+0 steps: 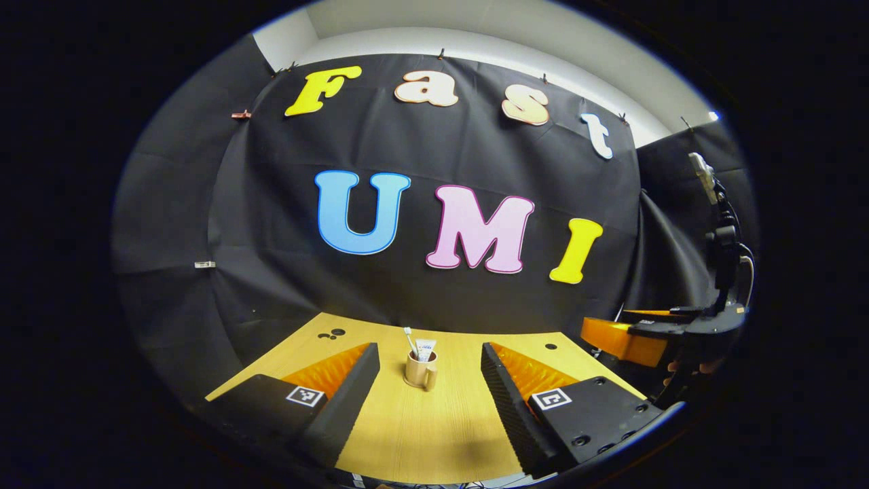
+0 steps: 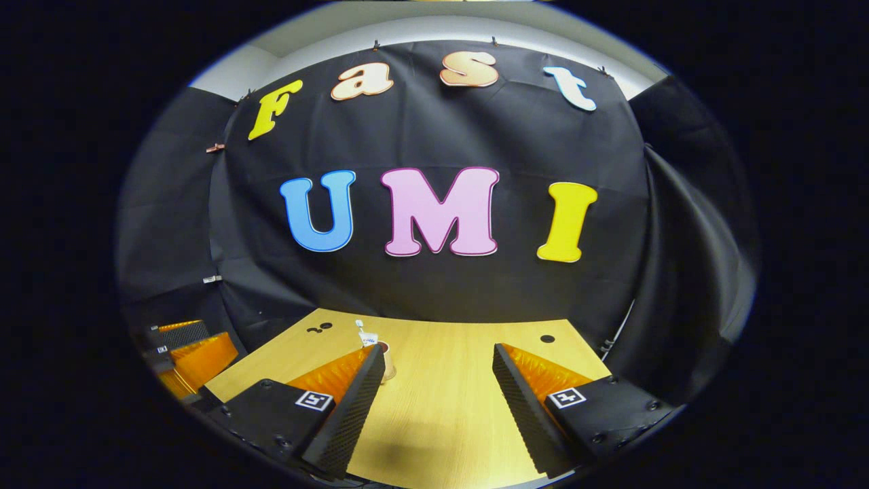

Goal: Put the toothbrush and toothpaste on the desktop into the cup, then pick up the cup and place it on the coaster on the desktop.

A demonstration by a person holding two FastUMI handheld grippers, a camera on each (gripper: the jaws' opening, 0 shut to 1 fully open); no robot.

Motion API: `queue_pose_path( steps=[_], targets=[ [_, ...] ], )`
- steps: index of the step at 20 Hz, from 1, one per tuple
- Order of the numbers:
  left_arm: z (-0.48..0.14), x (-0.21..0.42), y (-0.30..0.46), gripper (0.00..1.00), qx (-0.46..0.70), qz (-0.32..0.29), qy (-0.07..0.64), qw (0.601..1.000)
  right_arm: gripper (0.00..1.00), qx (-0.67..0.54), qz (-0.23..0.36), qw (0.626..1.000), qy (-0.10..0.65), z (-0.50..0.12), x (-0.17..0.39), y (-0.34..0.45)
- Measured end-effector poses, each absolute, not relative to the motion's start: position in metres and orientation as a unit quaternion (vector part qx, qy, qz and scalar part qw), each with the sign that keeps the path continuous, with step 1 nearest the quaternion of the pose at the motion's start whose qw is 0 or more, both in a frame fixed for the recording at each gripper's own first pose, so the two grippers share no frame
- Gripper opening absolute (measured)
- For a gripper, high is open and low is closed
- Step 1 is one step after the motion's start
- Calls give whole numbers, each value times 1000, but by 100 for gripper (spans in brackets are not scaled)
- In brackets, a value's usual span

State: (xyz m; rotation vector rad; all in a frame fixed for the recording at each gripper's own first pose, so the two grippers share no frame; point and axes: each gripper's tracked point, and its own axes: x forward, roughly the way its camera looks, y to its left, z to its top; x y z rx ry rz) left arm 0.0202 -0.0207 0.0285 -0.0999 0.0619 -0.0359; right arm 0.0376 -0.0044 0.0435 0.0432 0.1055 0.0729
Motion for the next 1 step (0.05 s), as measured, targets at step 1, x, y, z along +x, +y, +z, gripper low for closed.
queue_pose_path(
  steps=[1],
  targets=[
    [28,19,-22,95,-50,-21,32,998,98,22,28,998,49,43,31,-9]
  ],
)
